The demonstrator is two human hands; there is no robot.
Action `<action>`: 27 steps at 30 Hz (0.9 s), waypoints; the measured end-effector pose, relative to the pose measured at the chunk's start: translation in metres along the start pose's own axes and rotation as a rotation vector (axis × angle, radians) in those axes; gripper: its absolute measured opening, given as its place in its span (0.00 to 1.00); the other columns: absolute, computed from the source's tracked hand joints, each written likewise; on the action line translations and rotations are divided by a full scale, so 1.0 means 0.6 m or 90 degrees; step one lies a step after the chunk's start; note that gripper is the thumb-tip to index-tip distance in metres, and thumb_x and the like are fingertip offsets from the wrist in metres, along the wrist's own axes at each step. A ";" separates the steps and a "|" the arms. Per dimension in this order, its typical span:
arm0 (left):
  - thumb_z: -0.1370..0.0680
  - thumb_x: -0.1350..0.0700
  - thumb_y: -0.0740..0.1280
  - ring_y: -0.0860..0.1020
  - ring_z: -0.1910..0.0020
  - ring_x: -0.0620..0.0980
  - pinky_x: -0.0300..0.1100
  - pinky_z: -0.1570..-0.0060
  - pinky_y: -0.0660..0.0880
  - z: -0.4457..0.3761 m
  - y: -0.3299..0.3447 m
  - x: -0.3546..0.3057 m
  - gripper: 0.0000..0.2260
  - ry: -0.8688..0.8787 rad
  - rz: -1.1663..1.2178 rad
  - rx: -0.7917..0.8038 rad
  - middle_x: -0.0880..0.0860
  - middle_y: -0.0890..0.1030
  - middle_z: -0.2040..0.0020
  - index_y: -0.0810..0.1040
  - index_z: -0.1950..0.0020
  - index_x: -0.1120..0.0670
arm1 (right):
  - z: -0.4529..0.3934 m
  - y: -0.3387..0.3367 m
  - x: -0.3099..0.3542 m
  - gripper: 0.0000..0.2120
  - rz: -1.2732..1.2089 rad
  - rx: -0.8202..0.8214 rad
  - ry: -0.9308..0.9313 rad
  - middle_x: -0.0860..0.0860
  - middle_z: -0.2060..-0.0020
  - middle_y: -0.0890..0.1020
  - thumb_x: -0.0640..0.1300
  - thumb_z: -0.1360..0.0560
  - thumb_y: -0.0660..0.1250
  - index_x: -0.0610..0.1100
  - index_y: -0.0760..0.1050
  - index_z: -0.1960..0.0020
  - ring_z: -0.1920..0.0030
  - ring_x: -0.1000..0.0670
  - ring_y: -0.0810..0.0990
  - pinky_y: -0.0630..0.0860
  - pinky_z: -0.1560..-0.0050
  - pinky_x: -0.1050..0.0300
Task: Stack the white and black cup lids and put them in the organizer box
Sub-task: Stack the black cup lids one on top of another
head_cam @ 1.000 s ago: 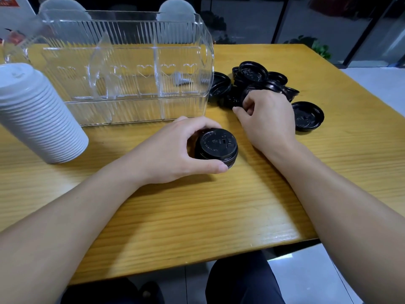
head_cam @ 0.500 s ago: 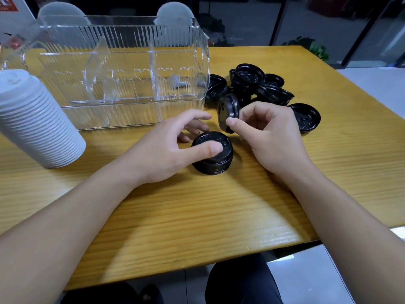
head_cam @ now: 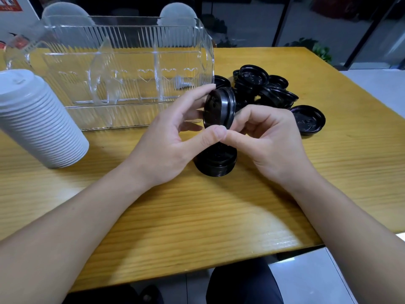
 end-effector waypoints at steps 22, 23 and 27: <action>0.22 0.61 0.83 0.81 0.24 0.55 0.57 0.24 0.79 -0.009 -0.012 -0.001 0.30 0.031 0.097 -0.014 0.52 0.84 0.28 0.77 0.22 0.56 | 0.008 -0.005 0.011 0.11 0.169 -0.014 -0.067 0.51 0.52 0.87 0.43 0.23 0.84 0.43 0.85 0.45 0.49 0.45 0.83 0.77 0.46 0.44; 0.22 0.62 0.83 0.81 0.23 0.56 0.60 0.23 0.78 -0.010 -0.013 0.000 0.31 0.032 0.092 -0.011 0.52 0.84 0.27 0.77 0.22 0.56 | 0.007 -0.009 0.010 0.11 0.145 -0.032 -0.061 0.51 0.50 0.87 0.43 0.22 0.82 0.43 0.85 0.42 0.48 0.45 0.84 0.78 0.44 0.42; 0.22 0.65 0.82 0.79 0.22 0.57 0.60 0.22 0.77 -0.010 -0.018 -0.001 0.32 0.028 0.074 -0.007 0.56 0.81 0.23 0.78 0.19 0.56 | 0.002 -0.019 0.009 0.19 0.085 -0.082 -0.034 0.48 0.37 0.86 0.42 0.20 0.81 0.40 0.81 0.32 0.40 0.45 0.85 0.79 0.37 0.34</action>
Point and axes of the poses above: each hand's wrist, its own z-axis away from the middle knuckle, its own y-axis out of the palm, x = y × z, the point moved 1 cm from there along -z, towards the middle knuckle
